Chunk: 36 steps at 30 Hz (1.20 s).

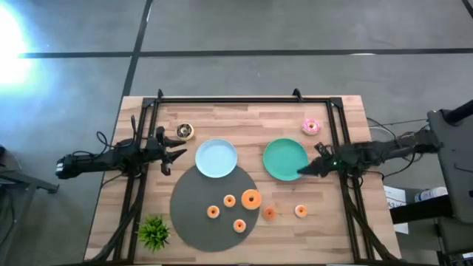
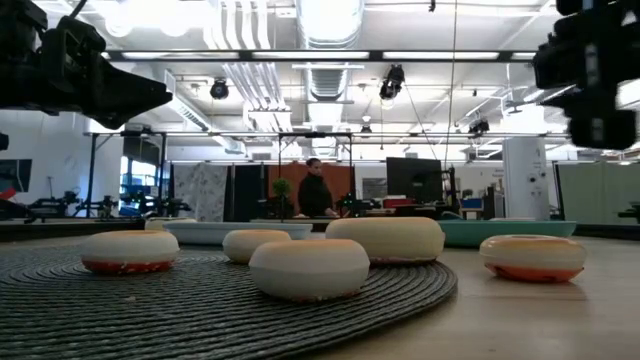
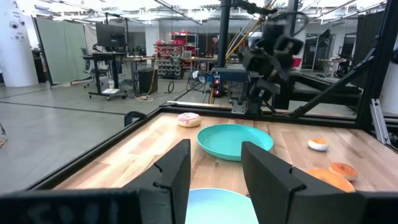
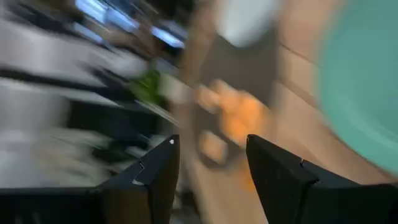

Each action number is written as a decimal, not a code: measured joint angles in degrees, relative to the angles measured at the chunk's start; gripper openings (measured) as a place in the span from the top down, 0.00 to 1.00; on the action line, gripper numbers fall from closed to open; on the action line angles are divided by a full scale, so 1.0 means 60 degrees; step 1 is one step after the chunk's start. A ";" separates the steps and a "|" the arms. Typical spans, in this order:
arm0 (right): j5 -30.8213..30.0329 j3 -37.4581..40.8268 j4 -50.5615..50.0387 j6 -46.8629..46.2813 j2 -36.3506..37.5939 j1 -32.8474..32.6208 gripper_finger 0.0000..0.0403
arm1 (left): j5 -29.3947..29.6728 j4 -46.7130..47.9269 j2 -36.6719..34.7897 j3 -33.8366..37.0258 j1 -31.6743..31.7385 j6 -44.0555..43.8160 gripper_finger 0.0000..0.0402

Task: Pick & Place donuts
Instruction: Put the small blue donut on the white plate

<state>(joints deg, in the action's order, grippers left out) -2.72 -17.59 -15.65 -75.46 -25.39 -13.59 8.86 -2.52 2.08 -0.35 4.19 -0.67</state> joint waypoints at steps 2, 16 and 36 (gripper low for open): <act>-0.0054 -0.1037 -0.1662 0.0350 -0.1020 -0.0542 0.56 | 0.0000 0.0000 -0.0002 0.0001 -0.0001 -0.0003 0.71; -0.0613 -0.5210 -0.5414 0.3428 -0.7866 -0.4334 0.56 | 0.0000 0.0000 -0.0003 0.0000 -0.0001 0.0000 0.71; 0.0005 -0.6696 -0.5357 0.4438 -1.1745 -0.4903 0.56 | 0.0000 0.0000 -0.0001 0.0001 0.0001 0.0000 0.71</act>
<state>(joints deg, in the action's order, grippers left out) -2.69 -57.76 -47.80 -48.84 -95.87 -43.00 8.86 -2.52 2.08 -0.34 4.20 -0.67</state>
